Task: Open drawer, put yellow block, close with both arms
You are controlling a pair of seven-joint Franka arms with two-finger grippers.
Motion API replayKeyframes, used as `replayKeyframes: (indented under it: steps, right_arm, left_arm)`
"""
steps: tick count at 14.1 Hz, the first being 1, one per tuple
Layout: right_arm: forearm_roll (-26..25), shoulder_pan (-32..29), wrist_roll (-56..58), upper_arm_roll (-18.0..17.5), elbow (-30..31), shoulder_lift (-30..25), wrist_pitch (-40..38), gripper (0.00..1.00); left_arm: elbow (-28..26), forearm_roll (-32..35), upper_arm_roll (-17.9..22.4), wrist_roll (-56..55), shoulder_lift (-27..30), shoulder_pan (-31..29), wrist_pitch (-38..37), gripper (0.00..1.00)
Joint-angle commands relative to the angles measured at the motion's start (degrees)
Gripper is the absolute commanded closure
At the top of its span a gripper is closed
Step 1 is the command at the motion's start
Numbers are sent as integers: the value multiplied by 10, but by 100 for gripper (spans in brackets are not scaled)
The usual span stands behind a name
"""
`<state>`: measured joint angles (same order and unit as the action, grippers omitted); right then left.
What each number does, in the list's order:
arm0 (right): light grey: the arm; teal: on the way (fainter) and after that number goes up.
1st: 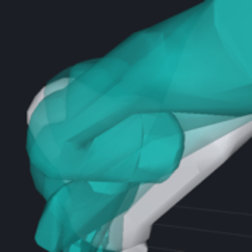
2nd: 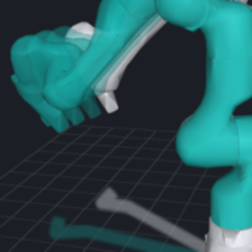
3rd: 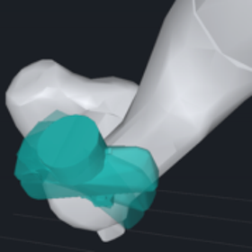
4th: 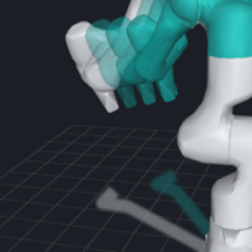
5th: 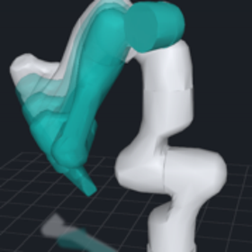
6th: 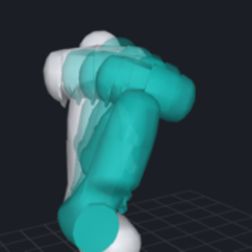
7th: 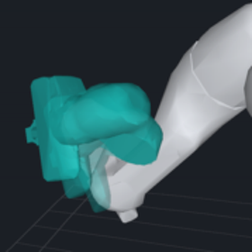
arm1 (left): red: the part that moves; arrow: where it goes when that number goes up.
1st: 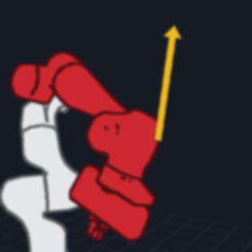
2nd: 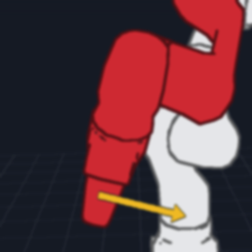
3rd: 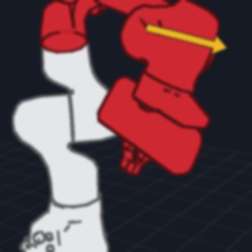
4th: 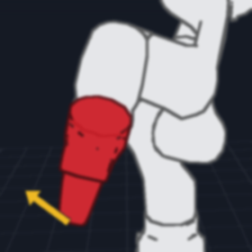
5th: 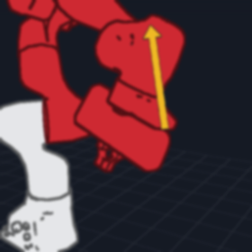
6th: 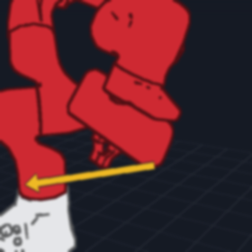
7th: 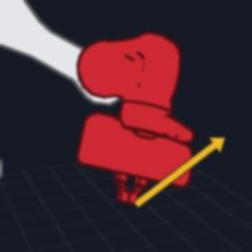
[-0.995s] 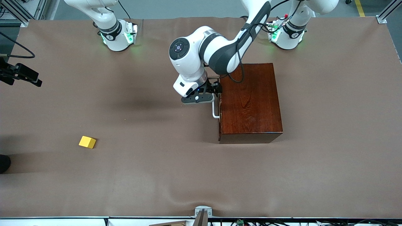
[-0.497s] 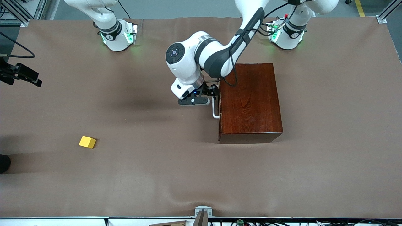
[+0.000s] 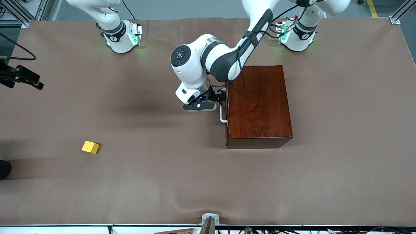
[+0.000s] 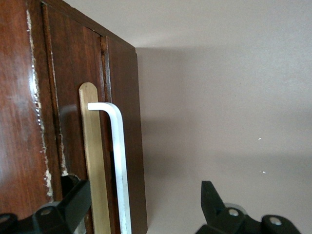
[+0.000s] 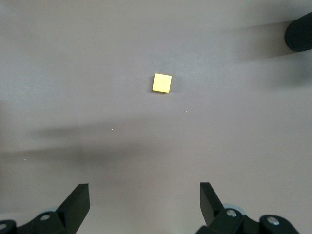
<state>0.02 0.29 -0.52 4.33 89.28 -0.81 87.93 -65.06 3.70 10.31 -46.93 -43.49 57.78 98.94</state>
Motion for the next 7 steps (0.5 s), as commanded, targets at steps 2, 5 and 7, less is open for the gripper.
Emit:
replayKeyframes:
  steps: [2,5,7]
  right_arm:
    - [2,-8,-1,-6,-6,-2,-7,0]
    - [2,-8,-1,-6,-6,-2,-7,0]
    - [2,-8,-1,-6,-6,-2,-7,0]
  left_arm:
    - [13,6,7,6,-5,4,-32,0]
    - [9,5,6,10,-7,4,-50,0]
    - [9,-1,5,11,-8,1,-56,0]
